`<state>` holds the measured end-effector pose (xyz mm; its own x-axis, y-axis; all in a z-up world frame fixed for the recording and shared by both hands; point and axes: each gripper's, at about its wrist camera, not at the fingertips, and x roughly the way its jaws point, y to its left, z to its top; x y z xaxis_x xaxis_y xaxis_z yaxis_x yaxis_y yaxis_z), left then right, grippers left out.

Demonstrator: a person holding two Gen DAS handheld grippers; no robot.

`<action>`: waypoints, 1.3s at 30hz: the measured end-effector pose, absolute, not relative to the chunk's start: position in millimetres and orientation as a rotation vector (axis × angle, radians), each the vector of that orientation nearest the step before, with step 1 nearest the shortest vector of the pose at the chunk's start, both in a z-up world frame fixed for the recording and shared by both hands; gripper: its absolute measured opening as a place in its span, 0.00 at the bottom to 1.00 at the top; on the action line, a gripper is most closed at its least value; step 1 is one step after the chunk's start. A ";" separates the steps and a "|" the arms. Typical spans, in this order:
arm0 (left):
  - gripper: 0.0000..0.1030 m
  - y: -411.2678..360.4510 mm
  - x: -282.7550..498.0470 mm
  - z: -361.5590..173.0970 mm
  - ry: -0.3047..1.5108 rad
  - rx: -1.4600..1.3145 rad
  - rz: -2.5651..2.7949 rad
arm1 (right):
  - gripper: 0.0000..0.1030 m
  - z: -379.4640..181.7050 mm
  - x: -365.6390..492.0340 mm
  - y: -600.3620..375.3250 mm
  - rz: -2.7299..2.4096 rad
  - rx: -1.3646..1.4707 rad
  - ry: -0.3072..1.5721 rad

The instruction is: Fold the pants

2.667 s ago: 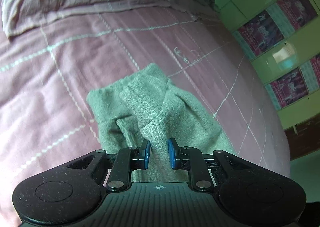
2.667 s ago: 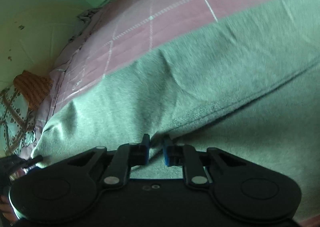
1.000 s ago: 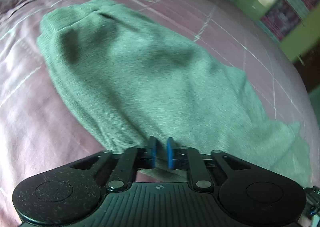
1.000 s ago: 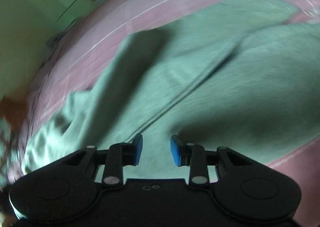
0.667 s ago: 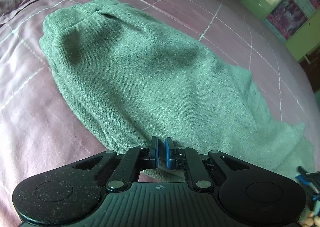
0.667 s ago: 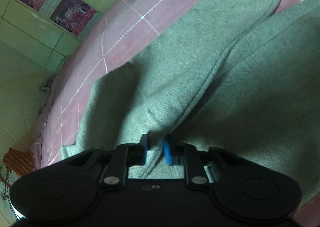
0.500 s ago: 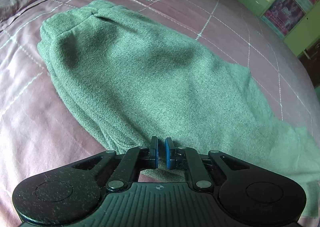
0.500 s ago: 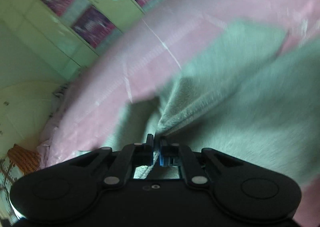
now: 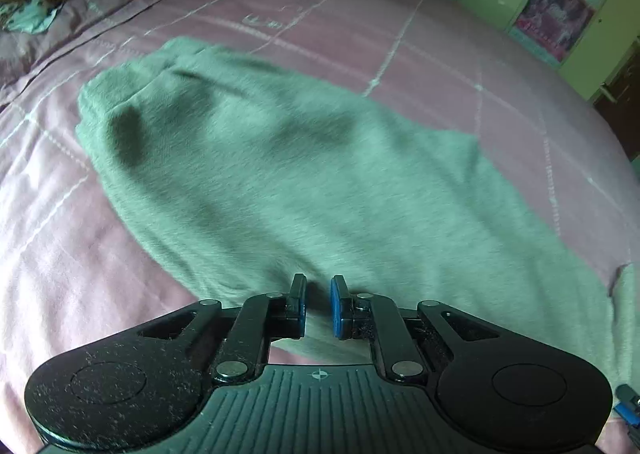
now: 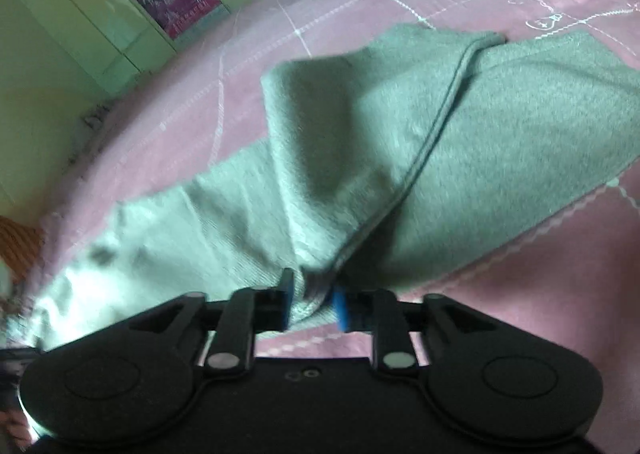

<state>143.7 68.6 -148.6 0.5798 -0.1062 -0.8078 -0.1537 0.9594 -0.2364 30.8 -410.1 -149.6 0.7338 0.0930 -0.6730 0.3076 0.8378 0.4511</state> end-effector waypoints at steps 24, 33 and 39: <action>0.11 -13.3 133.1 -171.5 1.023 -0.156 -0.056 | 0.05 -111.2 60.9 -515.7 -0.302 0.611 0.469; 0.11 -12.7 133.7 -171.9 1.015 -0.151 -0.064 | 0.05 -144.5 -18.0 -513.7 -0.465 0.525 0.555; 0.11 -11.8 133.2 -171.9 1.018 -0.159 -0.058 | 0.29 -157.5 -26.5 -532.3 -0.458 0.658 0.545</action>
<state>133.2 -11.8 -171.9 0.5243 -0.1226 -0.8427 -0.0258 0.9869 -0.1596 -26.5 -532.3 -157.5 0.7657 -0.2241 -0.6029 0.5555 0.7029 0.4443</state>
